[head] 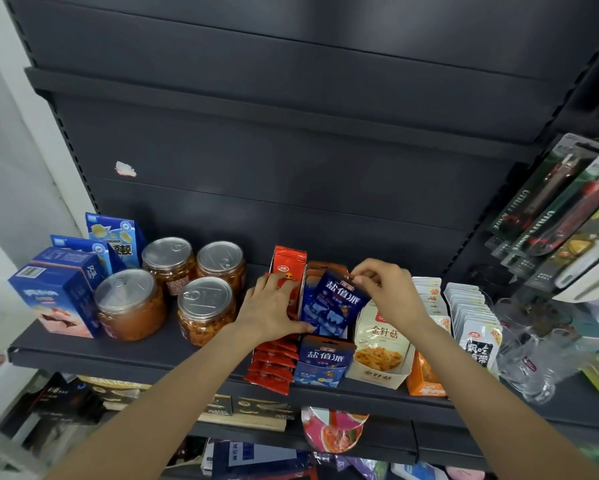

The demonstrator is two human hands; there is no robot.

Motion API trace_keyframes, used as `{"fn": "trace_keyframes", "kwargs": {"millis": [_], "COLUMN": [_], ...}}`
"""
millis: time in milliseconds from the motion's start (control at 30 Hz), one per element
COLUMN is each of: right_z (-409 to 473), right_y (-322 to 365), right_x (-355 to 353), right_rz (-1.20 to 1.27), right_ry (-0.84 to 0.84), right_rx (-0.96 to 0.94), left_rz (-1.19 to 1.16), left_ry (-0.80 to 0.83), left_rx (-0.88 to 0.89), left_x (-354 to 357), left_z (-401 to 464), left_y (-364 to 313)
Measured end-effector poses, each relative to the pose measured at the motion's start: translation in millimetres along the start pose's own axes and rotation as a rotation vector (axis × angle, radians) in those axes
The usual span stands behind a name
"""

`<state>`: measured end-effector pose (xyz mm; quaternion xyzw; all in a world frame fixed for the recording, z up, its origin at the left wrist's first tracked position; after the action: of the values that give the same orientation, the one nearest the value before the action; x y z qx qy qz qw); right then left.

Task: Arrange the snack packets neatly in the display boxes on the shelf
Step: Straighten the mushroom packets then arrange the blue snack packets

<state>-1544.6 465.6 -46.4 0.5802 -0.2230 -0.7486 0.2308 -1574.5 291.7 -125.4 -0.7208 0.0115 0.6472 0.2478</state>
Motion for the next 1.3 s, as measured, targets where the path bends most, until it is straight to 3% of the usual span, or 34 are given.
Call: {"fn": "trace_keyframes", "kwargs": {"millis": [133,200,367,500,633,700,800,900,1067,1300], "right_z": [5,5,4,-3,-14,-18,-24,-27,-30,-37], "right_y": [21,25,24,18,-9,-26,-37,-34,-32,-38], "right_x": [-34,-49,-72,-76,-72,-55,-23,-11,-10,-10], "right_rz": [0.075,0.161,0.420,0.387,0.376,0.627,0.996,0.992,0.968,0.861], "right_ry": [-0.109,-0.172,-0.237,-0.271,-0.402,-0.379,-0.256,-0.181,-0.204,-0.219], "right_rx": [-0.082,-0.092,-0.120,-0.136,0.006,0.140,0.329,0.310,0.271,0.244], "left_rz": [-0.275,-0.571,-1.277,-1.581,-1.683,-1.707,-1.476,-1.235,-1.103,-1.212], "left_ry": [-0.151,-0.127,0.021,-0.017,0.003,-0.028,-0.146,-0.224,-0.300,-0.282], "left_rx": [0.037,-0.018,-0.375,-0.388,-0.323,-0.282,-0.152,-0.021,0.074,0.006], "left_x": [-19,-22,-10,-15,-23,-30,-43,-54,-58,-48], "left_z": [4,5,4,3,-3,-7,-12,-19,-27,-27], "left_y": [-7,-7,-3,-3,-2,-4,-5,-7,-4,7]}}
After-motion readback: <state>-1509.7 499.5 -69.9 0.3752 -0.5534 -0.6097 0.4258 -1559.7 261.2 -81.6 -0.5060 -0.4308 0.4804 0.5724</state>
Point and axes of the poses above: each hand's wrist, its own z-axis towards the middle knuckle, its own x-axis out of the palm, y = z × x, the point moved 9 cm from there along z, towards the middle knuckle, and after that the axes turned 2 degrees about -y, right-handed, at the moved point
